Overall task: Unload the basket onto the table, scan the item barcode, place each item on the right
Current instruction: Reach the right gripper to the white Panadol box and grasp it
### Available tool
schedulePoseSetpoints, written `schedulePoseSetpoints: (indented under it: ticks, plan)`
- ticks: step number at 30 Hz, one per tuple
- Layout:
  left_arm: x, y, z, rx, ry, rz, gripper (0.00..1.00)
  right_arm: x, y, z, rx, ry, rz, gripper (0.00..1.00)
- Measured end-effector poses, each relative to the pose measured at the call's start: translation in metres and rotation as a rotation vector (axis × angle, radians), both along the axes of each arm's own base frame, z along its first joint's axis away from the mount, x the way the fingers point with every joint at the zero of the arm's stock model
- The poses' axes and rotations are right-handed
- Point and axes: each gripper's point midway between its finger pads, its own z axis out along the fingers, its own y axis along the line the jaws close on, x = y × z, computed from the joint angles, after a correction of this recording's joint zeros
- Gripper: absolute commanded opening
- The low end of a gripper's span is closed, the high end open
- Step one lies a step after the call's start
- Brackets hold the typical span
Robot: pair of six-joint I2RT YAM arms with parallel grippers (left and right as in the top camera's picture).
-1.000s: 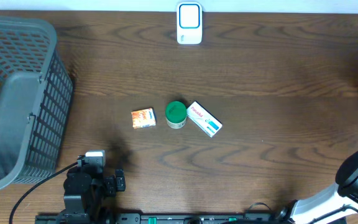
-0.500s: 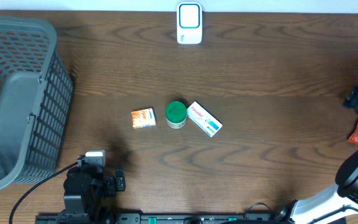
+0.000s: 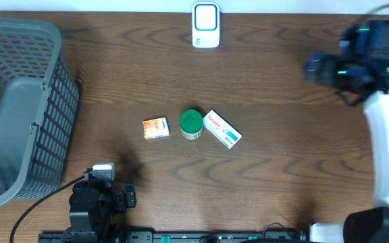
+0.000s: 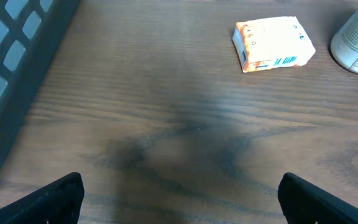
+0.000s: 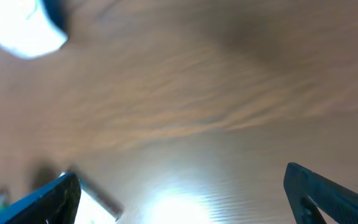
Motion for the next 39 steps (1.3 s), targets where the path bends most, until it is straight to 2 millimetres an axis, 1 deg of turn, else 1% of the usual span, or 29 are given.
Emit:
schedulePoseSetpoints:
  ticks: [2,3,4,5,6,7,8,11,13,15,16,18,20,22,25,29,35,38,39]
  plan:
    - [0.000,0.000,0.000,0.000,0.000,0.000,0.99,-0.004,0.027,-0.013,-0.023,0.034,0.121,0.99]
    - [0.000,0.000,0.000,0.000,0.000,0.000,0.99,-0.007,0.049,-0.026,-0.041,0.060,0.221,0.99]
    - [0.000,0.000,0.000,0.000,0.000,0.000,0.99,-0.010,0.063,-0.033,-0.048,0.075,0.281,0.99]
    - [0.000,0.000,0.000,0.000,0.000,0.000,0.99,-0.016,0.085,-0.046,-0.058,0.104,0.385,0.99]
    - [0.000,0.000,0.000,0.000,0.000,0.000,0.99,-0.019,0.095,-0.051,-0.061,0.114,0.431,0.99]
    - [0.000,0.000,0.000,0.000,0.000,0.000,0.99,-0.024,0.114,-0.063,-0.070,0.135,0.518,0.99]
    - [0.000,0.000,0.000,0.000,0.000,0.000,0.99,-0.027,0.126,-0.070,-0.075,0.147,0.573,0.99]
    - [0.000,0.000,0.000,0.000,0.000,0.000,0.99,-0.032,0.155,-0.094,-0.094,0.182,0.704,0.99]
    - [0.000,0.000,0.000,0.000,0.000,0.000,0.99,-0.036,0.169,-0.111,-0.105,0.214,0.768,0.99]
    - [0.000,0.000,0.000,0.000,0.000,0.000,0.99,-0.045,0.184,-0.139,-0.125,0.277,0.845,0.99]
    - [0.000,0.000,0.000,0.000,0.000,0.000,0.99,-0.048,0.187,-0.147,-0.132,0.292,0.863,0.99]
    - [0.000,0.000,0.000,0.000,0.000,0.000,0.99,-0.056,0.196,-0.170,-0.158,0.345,0.909,0.99]
    - [0.000,0.000,0.000,0.000,0.000,0.000,0.99,-0.061,0.201,-0.182,-0.186,0.370,0.936,0.99]
    - [0.000,0.000,0.000,0.000,0.000,0.000,0.99,-0.067,0.207,-0.190,-0.215,0.383,0.967,0.99]
    - [0.000,0.000,0.000,0.000,0.000,0.000,0.99,-0.069,0.214,-0.191,-0.265,0.368,0.992,0.99]
    - [0.000,0.000,0.000,0.000,0.000,0.000,0.99,-0.070,0.218,-0.193,-0.338,0.357,1.009,0.99]
    - [0.000,0.000,0.000,0.000,0.000,0.000,0.99,-0.060,0.217,-0.194,-0.375,0.325,0.996,0.99]
    - [0.000,0.000,0.000,0.000,0.000,0.000,0.99,-0.057,0.218,-0.196,-0.379,0.305,0.992,0.96]
    - [0.000,0.000,0.000,0.000,0.000,0.000,0.99,-0.057,0.218,-0.198,-0.379,0.303,0.992,0.92]
